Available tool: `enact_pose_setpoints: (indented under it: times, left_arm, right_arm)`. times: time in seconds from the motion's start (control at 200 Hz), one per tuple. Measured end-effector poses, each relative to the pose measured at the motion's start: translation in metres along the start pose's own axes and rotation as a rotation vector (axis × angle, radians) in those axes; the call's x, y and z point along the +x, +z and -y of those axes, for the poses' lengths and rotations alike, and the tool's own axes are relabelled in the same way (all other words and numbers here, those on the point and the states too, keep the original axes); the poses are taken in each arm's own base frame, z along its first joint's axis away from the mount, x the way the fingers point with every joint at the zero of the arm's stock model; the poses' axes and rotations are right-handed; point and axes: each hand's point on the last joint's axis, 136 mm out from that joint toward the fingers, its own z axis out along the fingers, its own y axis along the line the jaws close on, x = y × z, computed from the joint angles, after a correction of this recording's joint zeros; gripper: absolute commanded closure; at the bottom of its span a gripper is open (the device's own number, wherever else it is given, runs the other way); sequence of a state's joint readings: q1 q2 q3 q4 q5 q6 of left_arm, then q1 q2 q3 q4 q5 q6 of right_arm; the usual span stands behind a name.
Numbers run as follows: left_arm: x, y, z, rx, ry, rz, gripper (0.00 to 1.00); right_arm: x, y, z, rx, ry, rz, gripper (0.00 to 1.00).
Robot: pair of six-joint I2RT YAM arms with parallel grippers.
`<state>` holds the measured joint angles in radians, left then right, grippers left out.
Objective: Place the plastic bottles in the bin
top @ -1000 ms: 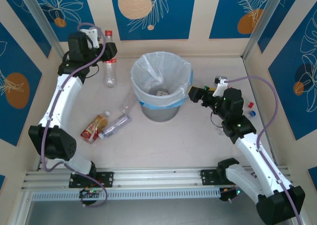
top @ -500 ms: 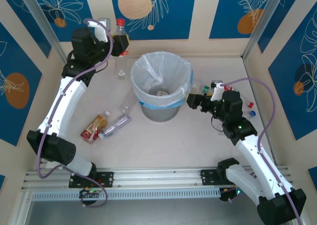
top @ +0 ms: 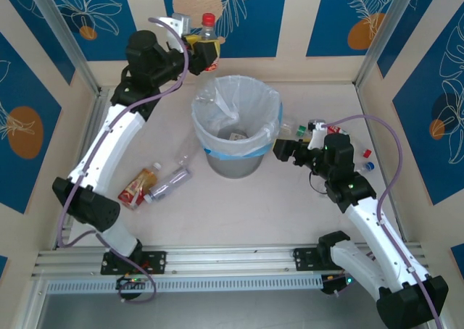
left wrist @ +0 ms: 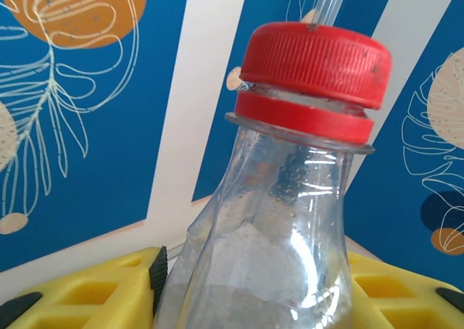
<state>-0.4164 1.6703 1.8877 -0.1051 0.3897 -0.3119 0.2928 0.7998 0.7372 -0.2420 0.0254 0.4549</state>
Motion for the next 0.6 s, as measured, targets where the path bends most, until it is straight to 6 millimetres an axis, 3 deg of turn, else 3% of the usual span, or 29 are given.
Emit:
enact_pose_setpoints:
  times: [0.245, 0.6]
  left_arm:
    - [0.042, 0.035, -0.007, 0.01, -0.016, -0.098, 0.48]
    - [0.089, 0.048, 0.016, 0.048, 0.042, -0.235, 0.47]
  right_arm:
    - [-0.004, -0.012, -0.001, 0.011, -0.006, 0.03, 0.0]
    - [0.004, -0.01, 0.006, 0.033, -0.001, 0.016, 0.0]
